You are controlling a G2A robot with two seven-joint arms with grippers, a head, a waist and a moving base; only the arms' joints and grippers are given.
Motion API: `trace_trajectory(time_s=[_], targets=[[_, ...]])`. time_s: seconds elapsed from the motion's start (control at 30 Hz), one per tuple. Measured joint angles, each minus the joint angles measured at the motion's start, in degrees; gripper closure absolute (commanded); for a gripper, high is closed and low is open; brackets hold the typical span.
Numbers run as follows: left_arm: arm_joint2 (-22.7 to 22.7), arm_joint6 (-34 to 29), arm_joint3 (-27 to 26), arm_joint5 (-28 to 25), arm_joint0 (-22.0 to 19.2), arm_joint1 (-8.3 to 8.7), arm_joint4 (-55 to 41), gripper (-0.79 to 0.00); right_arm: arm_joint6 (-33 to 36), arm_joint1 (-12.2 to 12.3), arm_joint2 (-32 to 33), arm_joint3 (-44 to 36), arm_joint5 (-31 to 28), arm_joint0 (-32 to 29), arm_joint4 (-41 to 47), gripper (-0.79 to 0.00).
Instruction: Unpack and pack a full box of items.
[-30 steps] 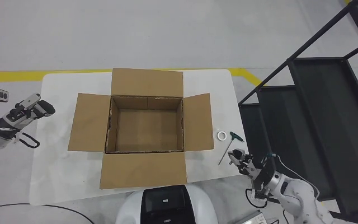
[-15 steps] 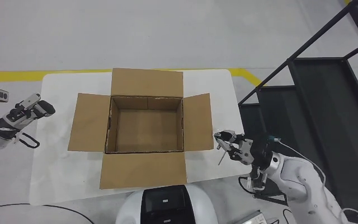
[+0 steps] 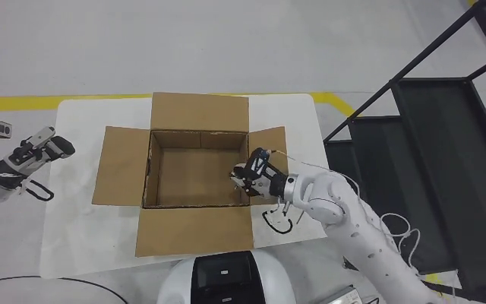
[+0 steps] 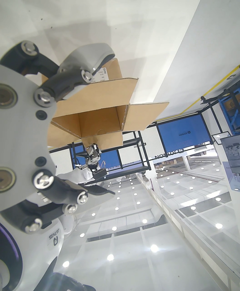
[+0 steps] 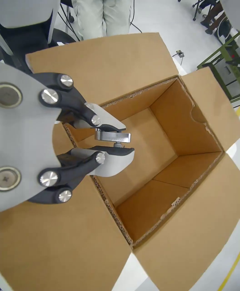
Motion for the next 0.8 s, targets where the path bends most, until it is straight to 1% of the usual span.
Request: trace_trajectory(time_s=[0.1, 0.23, 0.27, 0.3, 0.33, 0.37, 0.47, 0.57, 0.67, 0.8], targets=[[0.00, 0.00, 0.00, 0.00, 0.00, 0.00, 0.00, -0.785, 0.35, -1.01, -3.97, 2.52, 3.80, 3.93, -1.22, 0.000], [0.00, 0.00, 0.00, 0.00, 0.00, 0.00, 0.00, -0.785, 0.44, -2.31, -8.91, 5.50, 7.99, 7.56, -4.12, 0.000], [0.00, 0.00, 0.00, 0.00, 0.00, 0.00, 0.00, -0.785, 0.38, -2.62, -10.07, 6.17, 8.85, 8.21, -4.88, -0.049], [0.00, 0.00, 0.00, 0.00, 0.00, 0.00, 0.00, -0.785, 0.22, -3.06, -11.60, 7.20, 9.91, 9.00, -5.52, -0.163], [0.00, 0.00, 0.00, 0.00, 0.00, 0.00, 0.00, -0.785, -0.03, -3.40, -12.68, 8.04, 10.61, 9.56, -5.74, -0.499], [0.00, 0.00, 0.00, 0.00, 0.00, 0.00, 0.00, -0.785, -0.35, -3.72, -13.68, 8.92, 11.19, 10.09, -5.86, -0.785], [0.00, 0.00, 0.00, 0.00, 0.00, 0.00, 0.00, -0.785, -1.34, -4.67, -16.13, 11.69, 12.28, 11.51, -5.39, -0.785], [0.00, 0.00, 0.00, 0.00, 0.00, 0.00, 0.00, -0.785, -2.72, -5.00, -16.81, 12.57, 10.90, 11.86, -4.66, -0.785], [0.00, 0.00, 0.00, 0.00, 0.00, 0.00, 0.00, -0.785, -3.62, -4.34, -14.92, 10.46, 6.96, 10.24, -3.41, -0.785], [0.00, 0.00, 0.00, 0.00, 0.00, 0.00, 0.00, -0.785, -3.24, -2.20, -8.43, 3.05, 0.18, 4.41, -0.11, -0.785]])
